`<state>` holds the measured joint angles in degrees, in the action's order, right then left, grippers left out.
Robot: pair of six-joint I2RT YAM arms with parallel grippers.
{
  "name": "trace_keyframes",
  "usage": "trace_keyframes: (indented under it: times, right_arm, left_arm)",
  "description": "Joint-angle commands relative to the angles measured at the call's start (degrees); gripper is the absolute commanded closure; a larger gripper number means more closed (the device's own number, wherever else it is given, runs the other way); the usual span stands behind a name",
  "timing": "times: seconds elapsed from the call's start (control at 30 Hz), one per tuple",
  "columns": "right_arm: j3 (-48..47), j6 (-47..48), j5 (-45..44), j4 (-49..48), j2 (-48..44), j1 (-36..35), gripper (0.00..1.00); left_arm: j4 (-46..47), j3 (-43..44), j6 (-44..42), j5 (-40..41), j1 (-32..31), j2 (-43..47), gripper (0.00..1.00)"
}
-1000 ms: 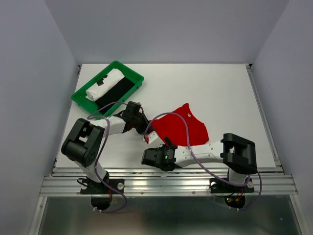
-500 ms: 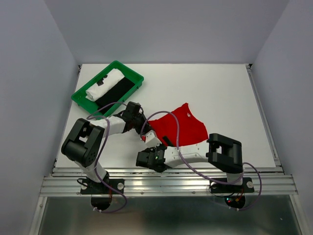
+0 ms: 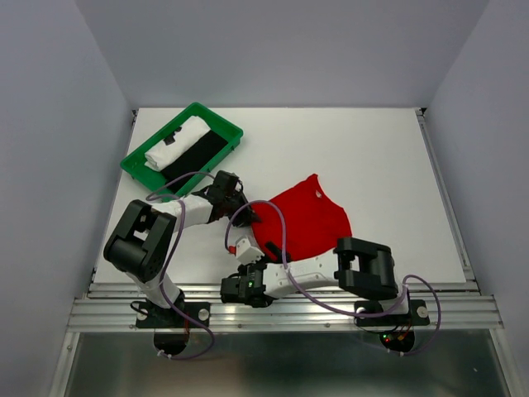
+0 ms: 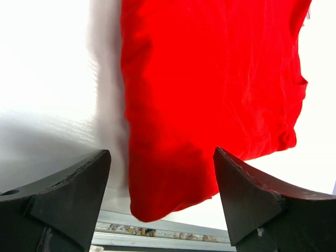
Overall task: Roll the t-shirts
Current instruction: Roll the T-shirt to the center of the board.
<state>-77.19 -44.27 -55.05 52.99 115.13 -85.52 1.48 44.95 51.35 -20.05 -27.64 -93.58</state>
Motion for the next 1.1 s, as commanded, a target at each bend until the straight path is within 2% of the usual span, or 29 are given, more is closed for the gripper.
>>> trace_keyframes:
  times: [0.0, 0.13, 0.23, 0.33, 0.37, 0.43, 0.47, 0.57, 0.63, 0.73, 0.77, 0.83, 0.9, 1.07]
  right_arm:
    - [-1.04, -2.49, -3.05, 1.94, 1.50, 0.00, 0.19]
    - [1.33, -2.31, -2.87, -0.69, 2.20, 0.00, 0.27]
    - [3.00, -3.54, -3.05, -1.13, 2.82, 0.52, 0.36]
    - [4.41, -4.16, -2.96, -2.88, 2.38, 1.92, 0.51]
    - [4.68, -4.16, -2.79, -3.42, 1.51, 1.93, 0.62]
    - [5.11, -3.54, -2.70, -4.99, 0.54, 2.46, 0.73]
    - [5.29, -2.76, -2.52, -5.96, -0.69, 2.46, 0.84]
    - [7.04, 1.01, -0.07, -11.49, -4.46, 2.46, 0.99]
    - [9.49, 3.39, 3.09, -16.57, -7.01, 2.46, 0.99]
    - [12.14, 5.34, 8.10, -21.60, -12.03, 2.99, 0.99]
    - [13.45, 5.16, 10.29, -22.22, -14.04, 3.51, 0.99]
    - [14.87, 5.51, 12.58, -24.68, -15.89, 3.51, 0.99]
    - [17.23, 5.95, 16.96, -26.70, -17.83, 4.13, 0.99]
    - [22.42, 6.22, 26.29, -33.47, -25.47, 6.58, 0.99]
  left_arm:
    - [-2.97, 1.98, -0.90, 1.60, -0.05, 1.91, 1.00]
    - [-3.06, 1.98, -0.90, 1.60, -0.05, 2.17, 1.00]
    - [-3.23, 1.81, -0.90, 1.77, -0.05, 2.26, 1.00]
    - [-3.23, 1.37, -0.90, 1.86, -0.05, 2.53, 1.00]
    - [-3.23, 1.11, -0.90, 1.95, -0.05, 2.70, 1.00]
    - [-3.15, 0.84, -0.90, 1.95, -0.05, 3.05, 1.00]
    - [-3.15, 0.67, -1.08, 2.12, -0.05, 3.49, 1.00]
    - [-3.06, 0.67, -1.69, 2.12, -0.05, 4.37, 0.99]
    - [-3.32, 0.84, -2.13, 2.12, -0.05, 4.81, 0.91]
    - [-4.46, 1.54, -3.45, 2.30, 0.21, 5.78, 0.72]
    - [-5.25, 2.07, -4.15, 2.39, 0.30, 6.30, 0.59]
    - [-6.22, 2.77, -5.03, 2.56, 0.48, 6.92, 0.49]
    - [-8.05, 4.00, -6.43, 2.91, 0.92, 7.97, 0.42]
    - [-10.61, 6.73, -8.63, 3.44, 1.80, 11.04, 0.41]
